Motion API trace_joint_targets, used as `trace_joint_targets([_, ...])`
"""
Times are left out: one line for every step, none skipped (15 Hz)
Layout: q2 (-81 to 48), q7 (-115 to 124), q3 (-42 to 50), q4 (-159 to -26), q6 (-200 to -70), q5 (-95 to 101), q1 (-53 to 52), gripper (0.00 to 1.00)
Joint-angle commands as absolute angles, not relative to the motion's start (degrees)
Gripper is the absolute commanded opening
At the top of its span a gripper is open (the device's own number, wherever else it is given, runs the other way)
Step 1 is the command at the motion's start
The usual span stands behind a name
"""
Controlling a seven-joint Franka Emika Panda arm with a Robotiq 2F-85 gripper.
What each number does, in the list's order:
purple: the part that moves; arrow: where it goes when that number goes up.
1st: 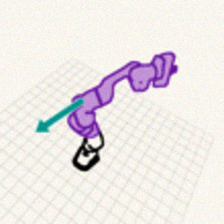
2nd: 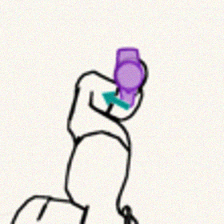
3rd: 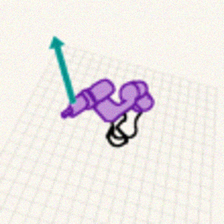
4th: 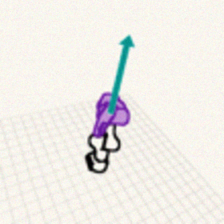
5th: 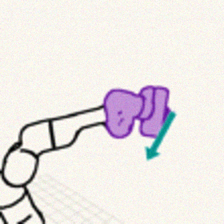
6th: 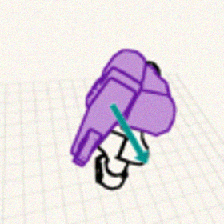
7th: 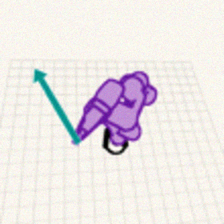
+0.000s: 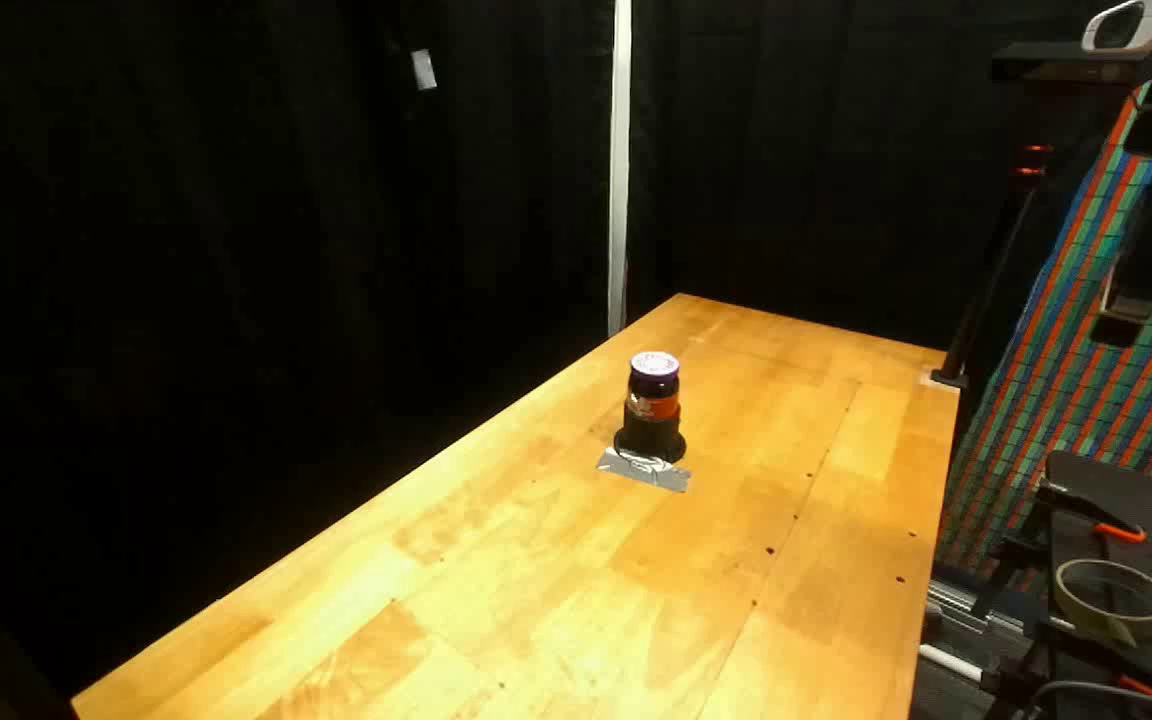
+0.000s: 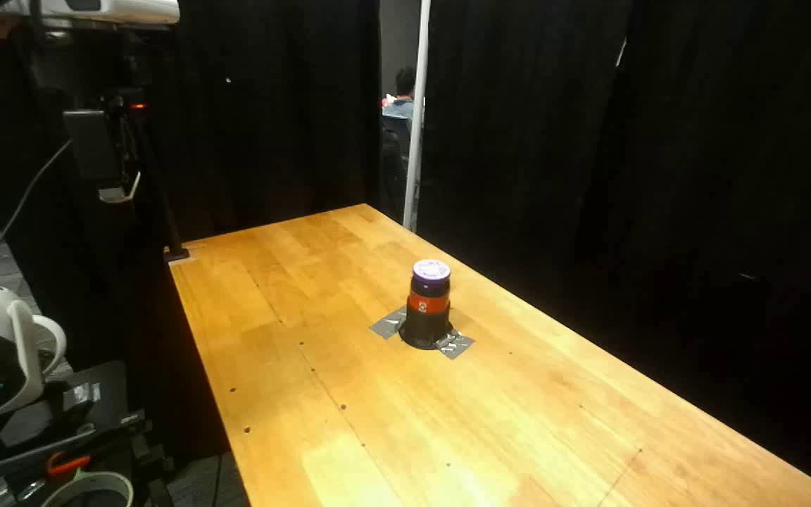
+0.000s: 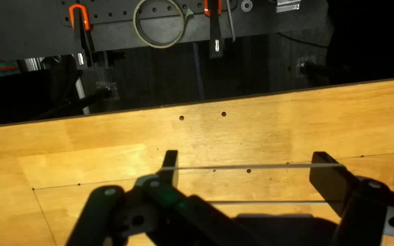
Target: Put the elastic around the bottle
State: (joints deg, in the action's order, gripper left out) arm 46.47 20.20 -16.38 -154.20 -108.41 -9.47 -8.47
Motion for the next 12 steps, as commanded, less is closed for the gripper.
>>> trace_joint_targets([46.47, 20.25, -16.27, -154.03, -108.31, -9.37, -8.55, 1.0])
trace_joint_targets([46.49, 20.24, -16.27, -153.95, -108.31, -9.37, -8.55, 1.0])
trace_joint_targets([46.51, 20.24, -16.27, -153.91, -108.31, -9.37, -8.54, 1.0])
trace_joint_targets([46.51, 20.24, -16.27, -153.89, -108.31, -9.37, -8.54, 1.0])
trace_joint_targets([46.51, 20.24, -16.27, -153.89, -108.31, -9.37, -8.54, 1.0])
trace_joint_targets([46.51, 20.24, -16.27, -153.89, -108.32, -9.37, -8.54, 1.0])
trace_joint_targets([45.7, 20.21, -16.53, -154.23, -110.3, -8.64, -7.89, 1.0])
trace_joint_targets([44.41, 19.06, -15.87, -154.1, -111.47, -8.36, -7.61, 1.0])
trace_joint_targets([43.21, 17.9, -15.41, -153.83, -112.44, -7.78, -7.37, 1.0])
trace_joint_targets([40.12, 16.2, -14.83, -153.04, -114.86, -6.7, -6.61, 1.0])
trace_joint_targets([38.37, 14.72, -14.25, -152.61, -116.67, -5.66, -6.36, 1.0])
trace_joint_targets([35.3, 13.86, -14.07, -151.57, -120.02, -3.64, -5.09, 1.0])
